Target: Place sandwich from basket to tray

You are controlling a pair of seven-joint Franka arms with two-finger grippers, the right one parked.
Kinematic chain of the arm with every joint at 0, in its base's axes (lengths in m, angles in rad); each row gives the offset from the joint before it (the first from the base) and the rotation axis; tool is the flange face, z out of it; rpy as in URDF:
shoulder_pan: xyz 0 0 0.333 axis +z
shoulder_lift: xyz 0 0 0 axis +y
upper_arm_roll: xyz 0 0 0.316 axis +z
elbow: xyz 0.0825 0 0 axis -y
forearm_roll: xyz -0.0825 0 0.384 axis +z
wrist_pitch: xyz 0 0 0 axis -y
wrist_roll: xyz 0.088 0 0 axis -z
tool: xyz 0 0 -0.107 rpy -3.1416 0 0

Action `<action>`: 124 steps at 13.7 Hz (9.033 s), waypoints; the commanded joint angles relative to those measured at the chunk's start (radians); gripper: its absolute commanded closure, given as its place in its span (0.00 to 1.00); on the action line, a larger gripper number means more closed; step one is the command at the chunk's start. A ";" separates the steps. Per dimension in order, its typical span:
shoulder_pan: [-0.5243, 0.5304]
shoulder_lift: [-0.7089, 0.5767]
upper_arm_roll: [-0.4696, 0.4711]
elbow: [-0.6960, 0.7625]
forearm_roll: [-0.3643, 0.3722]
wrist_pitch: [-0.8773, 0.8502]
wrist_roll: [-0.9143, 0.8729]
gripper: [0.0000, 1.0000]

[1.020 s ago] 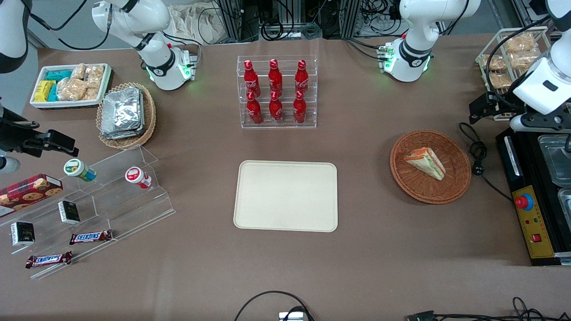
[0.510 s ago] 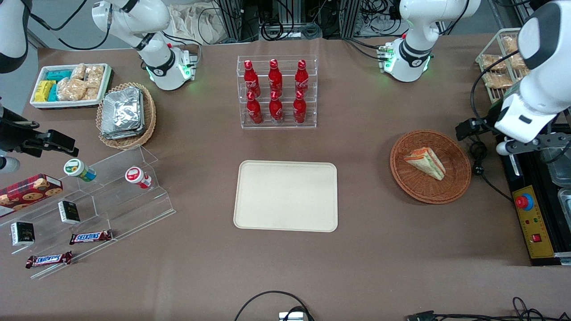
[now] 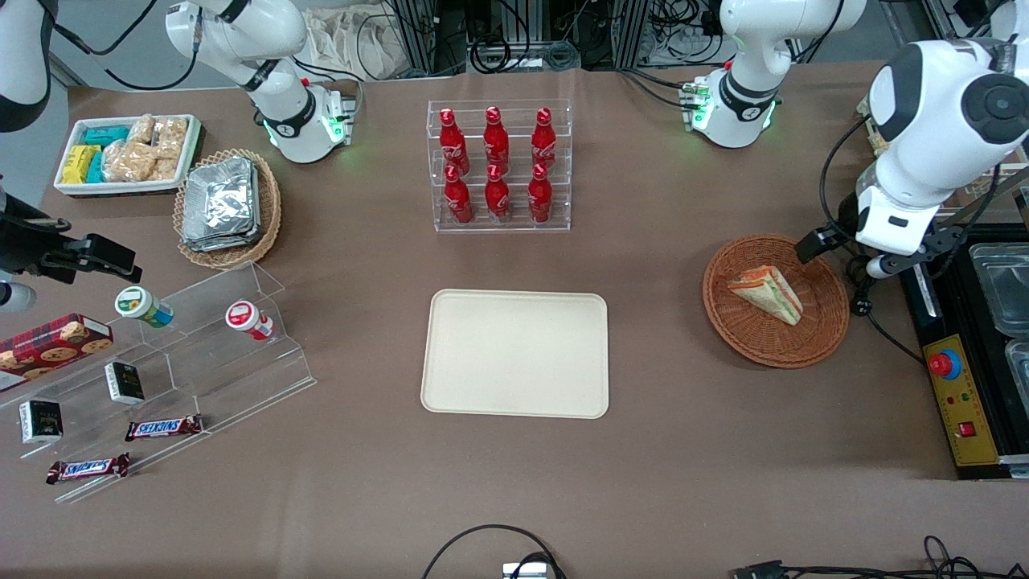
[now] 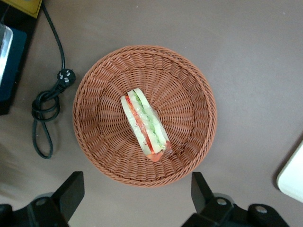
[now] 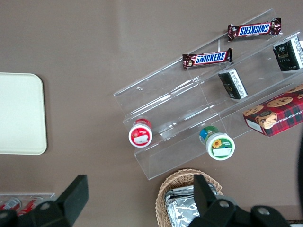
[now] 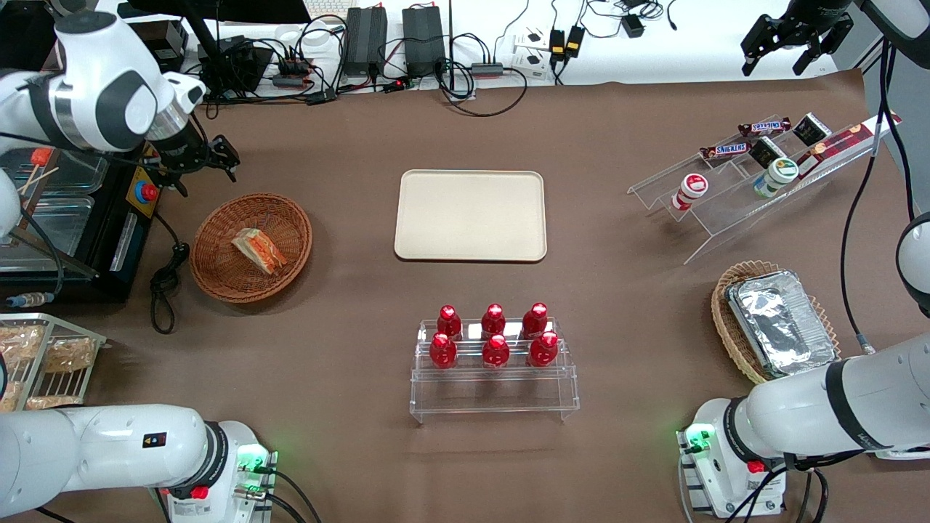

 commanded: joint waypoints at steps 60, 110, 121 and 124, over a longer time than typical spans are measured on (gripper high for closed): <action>-0.138 0.331 -0.277 0.160 0.008 0.231 0.289 0.89; -0.314 0.854 -0.274 0.891 0.326 -0.054 -0.377 0.00; -0.103 0.589 -0.273 0.744 0.309 -0.209 -0.275 0.00; -0.069 0.467 -0.210 0.658 0.220 -0.212 -0.092 0.00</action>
